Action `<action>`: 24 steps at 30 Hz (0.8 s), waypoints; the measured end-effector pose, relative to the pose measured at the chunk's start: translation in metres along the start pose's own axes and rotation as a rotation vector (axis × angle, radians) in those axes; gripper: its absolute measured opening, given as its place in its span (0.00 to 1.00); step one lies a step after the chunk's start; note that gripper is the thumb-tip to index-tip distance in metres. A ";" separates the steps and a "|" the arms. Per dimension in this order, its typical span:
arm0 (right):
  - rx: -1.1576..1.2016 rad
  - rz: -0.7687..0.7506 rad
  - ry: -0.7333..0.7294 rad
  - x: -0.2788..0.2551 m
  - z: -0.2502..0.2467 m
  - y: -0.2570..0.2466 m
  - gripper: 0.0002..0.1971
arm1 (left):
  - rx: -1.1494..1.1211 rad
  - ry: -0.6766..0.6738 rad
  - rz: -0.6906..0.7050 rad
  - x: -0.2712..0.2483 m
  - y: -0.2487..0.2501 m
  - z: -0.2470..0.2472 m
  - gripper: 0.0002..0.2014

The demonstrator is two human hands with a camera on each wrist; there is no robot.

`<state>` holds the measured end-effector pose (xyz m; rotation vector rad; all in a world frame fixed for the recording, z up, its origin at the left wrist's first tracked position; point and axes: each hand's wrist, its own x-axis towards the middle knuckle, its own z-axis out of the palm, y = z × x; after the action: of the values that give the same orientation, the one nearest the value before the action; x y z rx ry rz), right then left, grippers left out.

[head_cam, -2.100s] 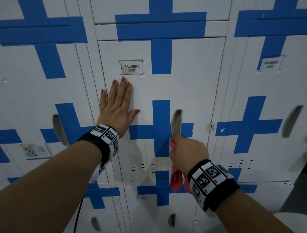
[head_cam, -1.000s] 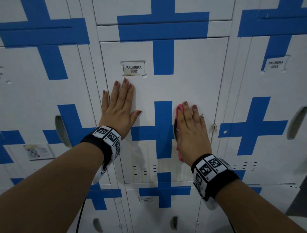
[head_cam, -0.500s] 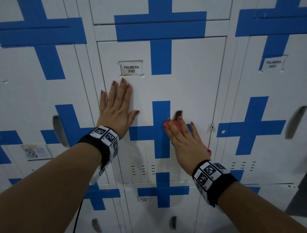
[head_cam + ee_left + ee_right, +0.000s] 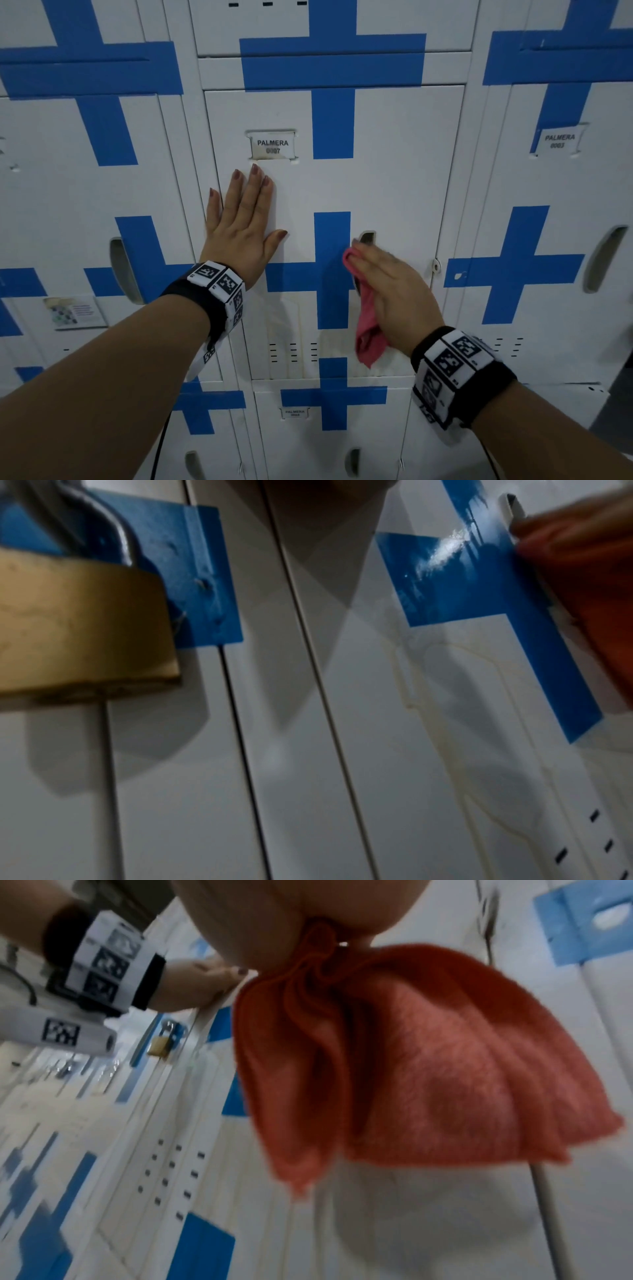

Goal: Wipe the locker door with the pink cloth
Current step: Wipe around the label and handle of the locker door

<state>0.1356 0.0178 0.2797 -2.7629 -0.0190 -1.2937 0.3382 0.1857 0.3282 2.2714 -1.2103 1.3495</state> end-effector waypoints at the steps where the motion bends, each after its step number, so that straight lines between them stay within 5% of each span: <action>1: 0.083 0.067 0.060 0.005 -0.007 -0.006 0.29 | 0.002 0.000 0.000 0.000 0.000 0.000 0.34; 5: 0.053 0.193 0.203 0.034 -0.029 -0.021 0.34 | 0.009 -0.002 0.001 0.000 0.000 0.001 0.34; 9: -0.223 0.252 0.084 0.065 -0.025 -0.018 0.36 | -0.004 0.015 0.006 0.000 0.000 0.001 0.35; 24: -0.467 -0.062 -0.196 0.031 0.030 -0.018 0.45 | -0.001 0.045 0.014 0.000 0.000 0.002 0.35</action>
<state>0.1778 0.0374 0.2853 -3.2975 0.2124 -1.1570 0.3396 0.1849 0.3277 2.2234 -1.2151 1.3964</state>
